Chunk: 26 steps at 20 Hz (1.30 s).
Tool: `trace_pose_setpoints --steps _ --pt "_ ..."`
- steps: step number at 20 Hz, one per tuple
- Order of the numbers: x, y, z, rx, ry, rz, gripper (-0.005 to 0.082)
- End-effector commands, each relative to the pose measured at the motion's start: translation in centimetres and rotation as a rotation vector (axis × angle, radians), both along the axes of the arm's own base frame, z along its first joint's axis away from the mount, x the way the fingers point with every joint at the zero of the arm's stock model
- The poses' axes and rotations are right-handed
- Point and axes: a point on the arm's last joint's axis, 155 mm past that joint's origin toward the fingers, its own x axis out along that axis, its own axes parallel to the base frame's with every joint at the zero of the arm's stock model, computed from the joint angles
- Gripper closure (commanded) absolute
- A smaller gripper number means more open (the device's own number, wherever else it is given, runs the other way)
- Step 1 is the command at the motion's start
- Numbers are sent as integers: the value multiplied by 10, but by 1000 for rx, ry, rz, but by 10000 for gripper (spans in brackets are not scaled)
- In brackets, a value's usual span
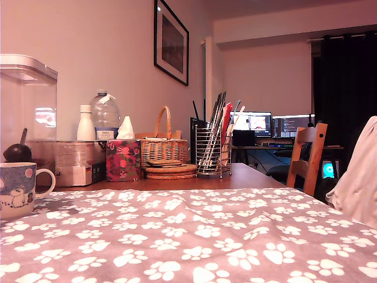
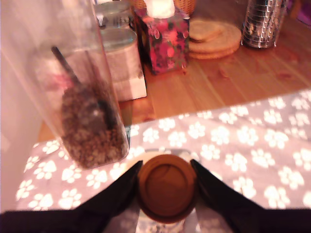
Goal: Pick up the coffee capsules on the table and drop them inside the coffee cup
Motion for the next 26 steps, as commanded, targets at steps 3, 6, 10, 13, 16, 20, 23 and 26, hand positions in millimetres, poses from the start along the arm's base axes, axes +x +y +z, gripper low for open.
trace_pose_setpoints --steps 3,6,10,13,16,20,23,26 --pt "10 1 -20 -38 63 16 536" --pt "20 0 -34 -58 128 20 536" --pt "36 -2 -39 -82 192 17 536" --pt "48 -1 -42 -100 276 28 536" --pt "57 -1 -50 -123 377 45 536" --pt "65 -1 -60 -134 462 56 536" --pt "63 -1 -71 -145 521 67 536" --pt "56 -1 -89 -144 588 73 536"
